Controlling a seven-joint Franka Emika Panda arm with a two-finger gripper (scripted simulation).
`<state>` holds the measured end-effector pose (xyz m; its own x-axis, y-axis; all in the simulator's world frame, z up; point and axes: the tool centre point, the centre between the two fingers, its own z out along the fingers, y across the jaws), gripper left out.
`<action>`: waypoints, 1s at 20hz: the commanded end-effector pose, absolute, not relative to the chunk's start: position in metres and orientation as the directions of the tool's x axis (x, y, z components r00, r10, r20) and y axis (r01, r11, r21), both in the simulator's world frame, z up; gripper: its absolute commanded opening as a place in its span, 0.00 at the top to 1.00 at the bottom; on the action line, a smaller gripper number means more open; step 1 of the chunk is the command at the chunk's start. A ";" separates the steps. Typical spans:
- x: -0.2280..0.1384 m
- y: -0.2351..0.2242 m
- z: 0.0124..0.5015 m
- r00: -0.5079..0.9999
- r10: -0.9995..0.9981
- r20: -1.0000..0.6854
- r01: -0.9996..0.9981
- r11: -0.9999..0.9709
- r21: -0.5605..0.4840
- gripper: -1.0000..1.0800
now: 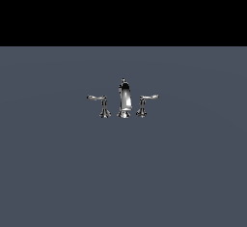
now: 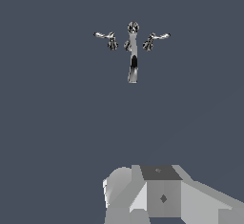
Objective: Turn on the faucet by rotating a designated handle.
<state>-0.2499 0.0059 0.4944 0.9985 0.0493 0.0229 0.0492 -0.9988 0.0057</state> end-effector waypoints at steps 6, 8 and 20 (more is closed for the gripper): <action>-0.246 0.008 0.490 0.999 0.034 0.023 0.034 -0.999 0.005 1.00; -0.243 0.009 0.487 1.000 0.020 0.023 0.020 -1.000 0.005 1.00; -0.195 0.026 0.437 0.985 -0.169 0.020 -0.169 -0.986 0.001 1.00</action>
